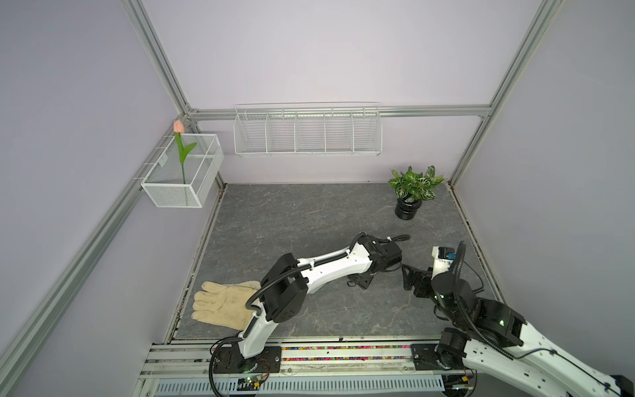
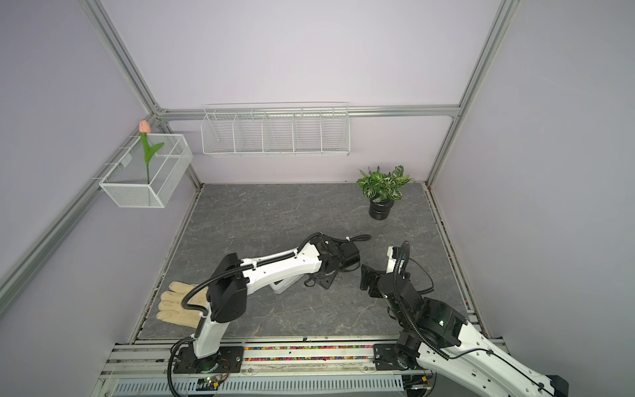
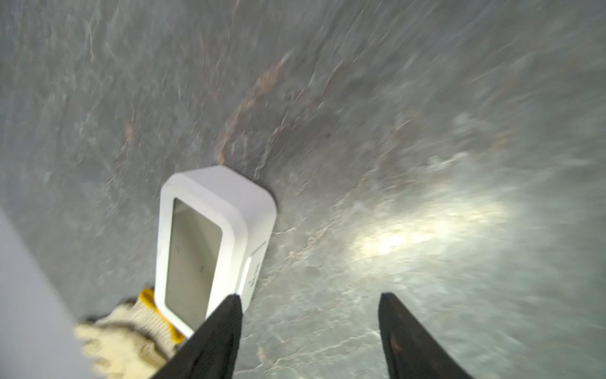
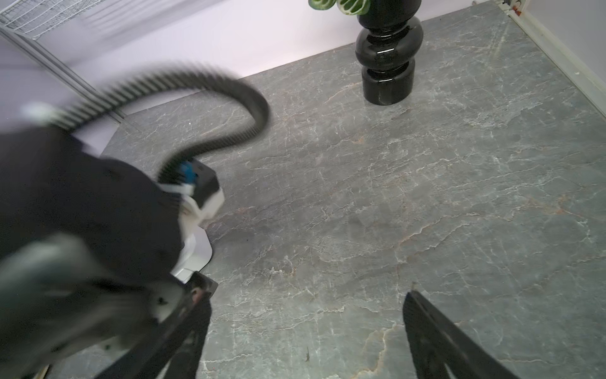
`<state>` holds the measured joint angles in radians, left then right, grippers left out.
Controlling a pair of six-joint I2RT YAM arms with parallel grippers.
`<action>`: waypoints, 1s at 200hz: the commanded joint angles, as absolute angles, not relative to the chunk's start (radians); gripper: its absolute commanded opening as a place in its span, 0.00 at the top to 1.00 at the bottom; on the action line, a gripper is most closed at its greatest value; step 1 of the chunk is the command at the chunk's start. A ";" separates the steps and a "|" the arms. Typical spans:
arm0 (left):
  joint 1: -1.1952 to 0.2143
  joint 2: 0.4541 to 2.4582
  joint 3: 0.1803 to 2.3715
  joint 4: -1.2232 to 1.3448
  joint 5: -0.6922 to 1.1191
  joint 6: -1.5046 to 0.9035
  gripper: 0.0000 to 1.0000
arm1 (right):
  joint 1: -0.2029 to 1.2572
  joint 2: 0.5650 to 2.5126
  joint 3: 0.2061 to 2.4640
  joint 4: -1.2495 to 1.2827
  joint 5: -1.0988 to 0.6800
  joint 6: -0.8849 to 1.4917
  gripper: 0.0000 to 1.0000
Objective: Insert the battery into the alarm
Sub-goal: Adjust the alarm at the center of the board, then reset both arms
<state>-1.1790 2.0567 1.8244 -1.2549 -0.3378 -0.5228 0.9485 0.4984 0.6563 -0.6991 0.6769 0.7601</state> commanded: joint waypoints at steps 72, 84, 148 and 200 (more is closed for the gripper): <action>-0.866 1.349 1.302 -0.635 -0.121 -0.518 0.32 | 0.944 0.436 0.693 -0.642 0.713 0.661 0.11; -0.779 1.238 1.205 -0.583 -0.151 -0.523 0.28 | 0.944 0.436 0.693 -0.629 0.740 0.638 0.11; -0.463 0.825 0.850 -0.352 -0.455 -0.491 0.01 | 0.944 0.458 0.619 -0.409 1.024 0.422 0.11; -0.456 0.858 0.790 -0.204 -0.757 -0.313 0.00 | 0.911 0.527 0.367 0.409 1.086 -0.239 0.11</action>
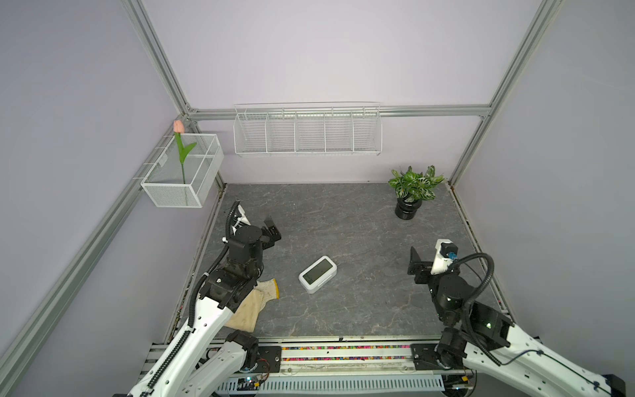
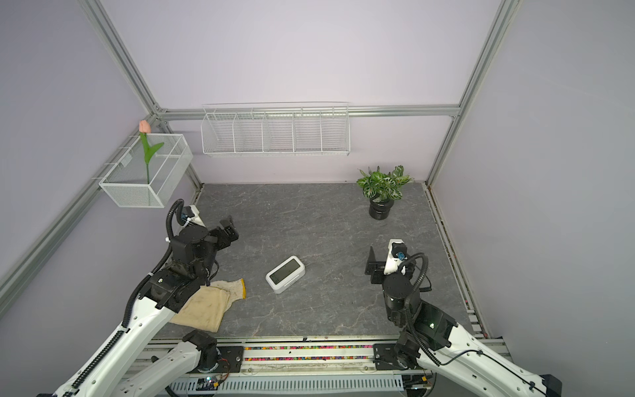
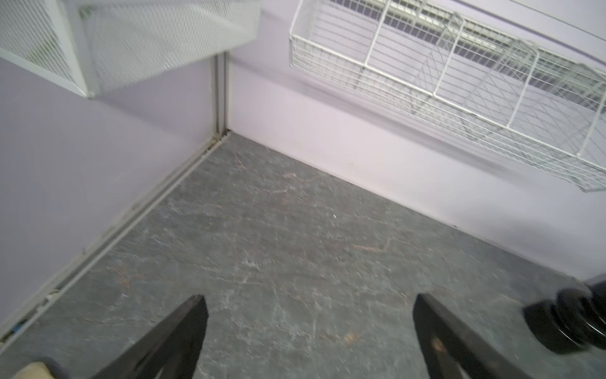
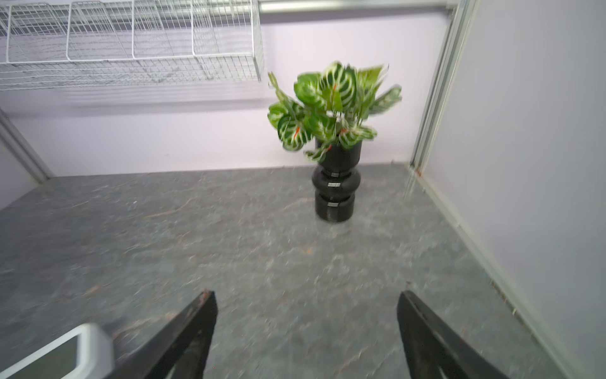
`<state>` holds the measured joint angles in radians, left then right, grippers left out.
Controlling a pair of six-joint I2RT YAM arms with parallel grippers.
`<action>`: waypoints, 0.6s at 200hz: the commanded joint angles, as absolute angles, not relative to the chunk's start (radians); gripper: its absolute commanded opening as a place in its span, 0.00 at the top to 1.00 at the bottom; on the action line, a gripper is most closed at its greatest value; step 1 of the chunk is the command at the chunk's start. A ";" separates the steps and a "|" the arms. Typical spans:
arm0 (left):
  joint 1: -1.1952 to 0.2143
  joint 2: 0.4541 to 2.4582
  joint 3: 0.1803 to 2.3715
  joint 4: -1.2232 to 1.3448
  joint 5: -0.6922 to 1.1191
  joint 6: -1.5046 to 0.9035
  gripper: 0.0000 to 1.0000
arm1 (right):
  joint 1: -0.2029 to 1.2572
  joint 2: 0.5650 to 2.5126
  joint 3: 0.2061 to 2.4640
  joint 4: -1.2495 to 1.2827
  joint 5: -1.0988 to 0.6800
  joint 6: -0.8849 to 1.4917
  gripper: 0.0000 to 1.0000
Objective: Insert the battery into the alarm
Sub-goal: Reset both arms
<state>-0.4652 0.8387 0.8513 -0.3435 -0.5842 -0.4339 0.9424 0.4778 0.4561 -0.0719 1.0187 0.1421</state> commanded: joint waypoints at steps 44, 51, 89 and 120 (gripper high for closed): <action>-0.321 0.973 0.660 0.013 -0.653 -0.316 0.00 | 0.607 0.657 0.330 0.424 0.843 -0.080 0.11; -0.296 0.993 0.653 0.016 -0.635 -0.321 0.00 | 0.545 0.685 0.333 0.397 0.792 -0.033 0.11; -0.238 1.054 0.553 0.145 -0.588 -0.220 0.00 | 0.291 0.850 0.299 0.454 0.608 0.079 0.11; -0.222 1.109 0.441 0.351 -0.562 -0.130 0.00 | 0.213 0.961 0.258 0.542 0.603 0.095 0.11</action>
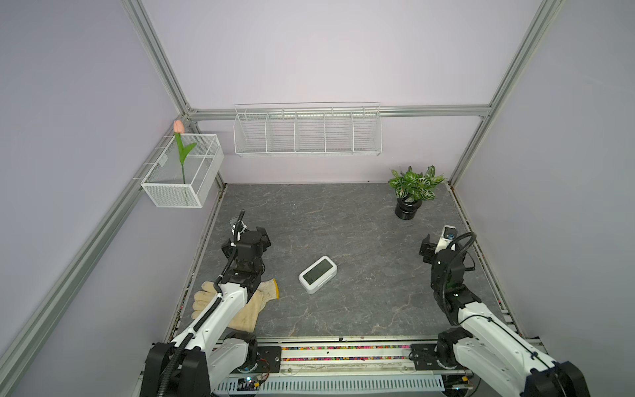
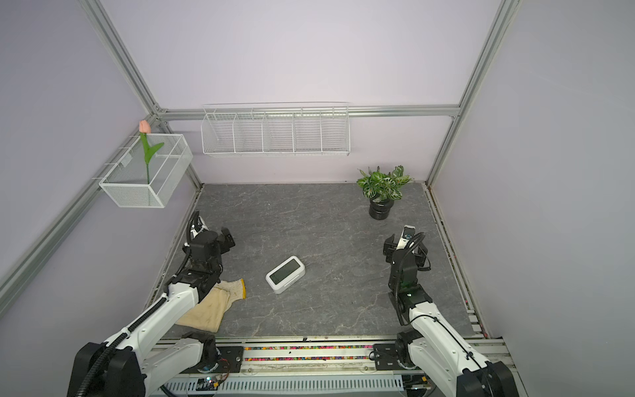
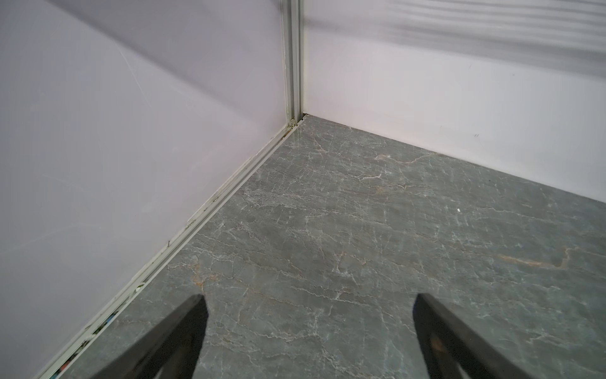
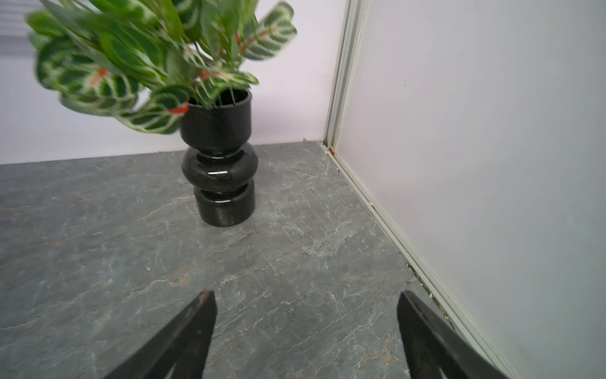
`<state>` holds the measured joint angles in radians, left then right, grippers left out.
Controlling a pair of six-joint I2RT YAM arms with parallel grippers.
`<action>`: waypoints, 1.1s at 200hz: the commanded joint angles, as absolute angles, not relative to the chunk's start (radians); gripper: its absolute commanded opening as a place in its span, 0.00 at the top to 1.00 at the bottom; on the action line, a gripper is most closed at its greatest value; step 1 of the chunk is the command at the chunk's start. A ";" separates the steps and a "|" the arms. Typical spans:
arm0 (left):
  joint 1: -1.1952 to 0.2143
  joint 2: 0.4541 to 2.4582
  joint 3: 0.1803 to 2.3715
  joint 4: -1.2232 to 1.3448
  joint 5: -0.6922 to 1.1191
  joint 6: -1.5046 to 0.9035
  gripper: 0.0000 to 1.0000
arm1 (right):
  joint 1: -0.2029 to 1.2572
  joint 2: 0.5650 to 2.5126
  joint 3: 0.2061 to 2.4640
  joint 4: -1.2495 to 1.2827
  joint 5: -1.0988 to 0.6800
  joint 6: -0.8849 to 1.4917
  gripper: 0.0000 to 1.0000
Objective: Insert the battery into the alarm
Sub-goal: Reset both arms
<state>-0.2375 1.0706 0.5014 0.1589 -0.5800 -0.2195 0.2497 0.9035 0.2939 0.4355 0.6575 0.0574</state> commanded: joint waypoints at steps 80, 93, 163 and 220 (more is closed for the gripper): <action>-0.178 1.291 0.409 0.571 -0.440 -0.086 0.00 | 0.181 1.171 0.202 0.805 0.568 0.035 0.11; -0.178 1.314 0.415 0.586 -0.450 -0.074 0.00 | 0.180 1.197 0.209 0.831 0.538 0.021 0.11; -0.165 1.495 0.292 1.012 -0.365 0.038 0.00 | 0.131 1.404 0.264 1.013 0.400 -0.085 0.11; -0.117 1.519 0.409 0.816 -0.362 -0.023 0.00 | 0.087 1.550 0.304 1.054 0.353 -0.048 0.11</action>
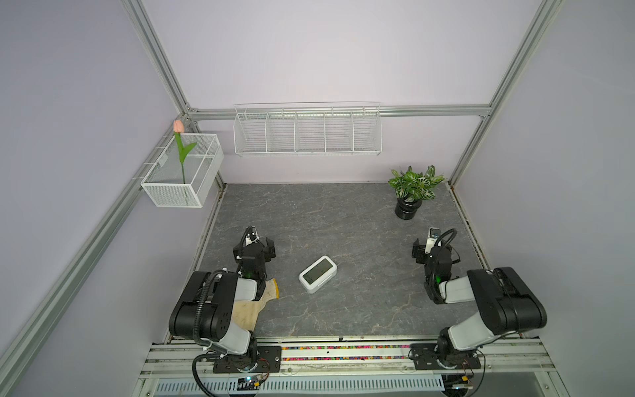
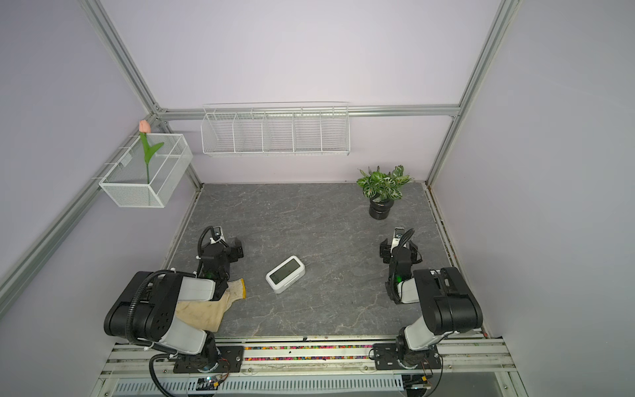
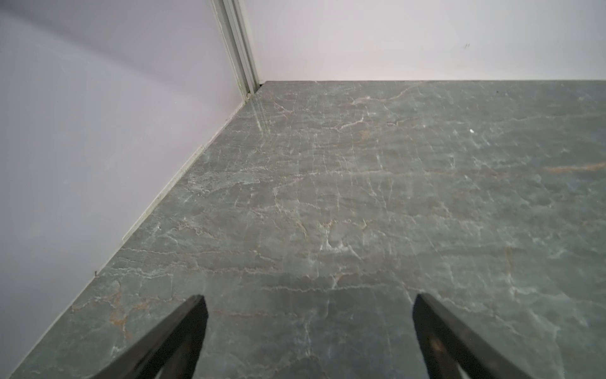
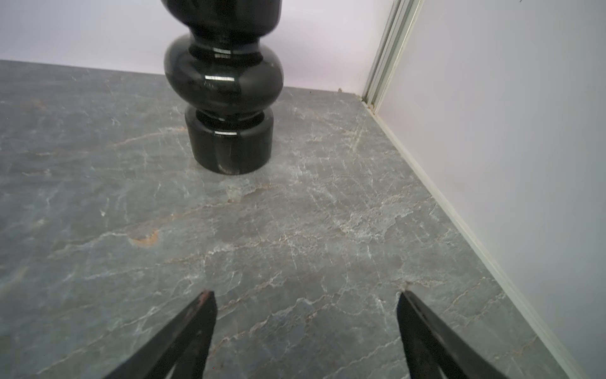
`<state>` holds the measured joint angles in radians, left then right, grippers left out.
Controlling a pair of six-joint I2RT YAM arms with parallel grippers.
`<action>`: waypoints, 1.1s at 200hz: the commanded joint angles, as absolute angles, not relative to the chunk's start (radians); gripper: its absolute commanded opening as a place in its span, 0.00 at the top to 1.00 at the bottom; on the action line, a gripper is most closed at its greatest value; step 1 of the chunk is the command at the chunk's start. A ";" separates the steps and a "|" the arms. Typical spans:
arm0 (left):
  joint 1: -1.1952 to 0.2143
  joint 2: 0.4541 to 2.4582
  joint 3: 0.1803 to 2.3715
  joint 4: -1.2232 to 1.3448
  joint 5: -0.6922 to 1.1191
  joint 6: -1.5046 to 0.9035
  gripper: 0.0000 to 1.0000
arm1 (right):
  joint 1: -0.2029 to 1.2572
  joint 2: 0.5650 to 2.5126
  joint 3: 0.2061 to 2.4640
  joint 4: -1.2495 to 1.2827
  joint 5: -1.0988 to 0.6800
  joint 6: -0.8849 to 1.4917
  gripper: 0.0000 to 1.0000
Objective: Insert the battery into the alarm
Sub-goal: Reset both arms
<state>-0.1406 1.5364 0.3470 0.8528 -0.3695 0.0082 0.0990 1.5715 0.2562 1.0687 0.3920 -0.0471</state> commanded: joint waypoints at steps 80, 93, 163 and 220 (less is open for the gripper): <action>-0.087 1.519 0.427 0.780 -0.349 -0.055 0.01 | 0.046 1.558 0.342 0.989 0.316 -0.011 0.11; -0.087 1.519 0.427 0.780 -0.347 -0.055 0.00 | 0.047 1.558 0.342 0.988 0.316 -0.011 0.11; -0.088 1.516 0.425 0.779 -0.348 -0.055 0.00 | 0.071 1.557 0.325 1.028 0.327 -0.043 0.11; -0.087 1.518 0.425 0.782 -0.348 -0.055 0.00 | 0.071 1.558 0.322 1.032 0.327 -0.043 0.11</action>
<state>-0.0933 1.5295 0.4095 0.7773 -0.3580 -0.0448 0.0677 1.5673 0.3302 0.9955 0.3237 -0.0269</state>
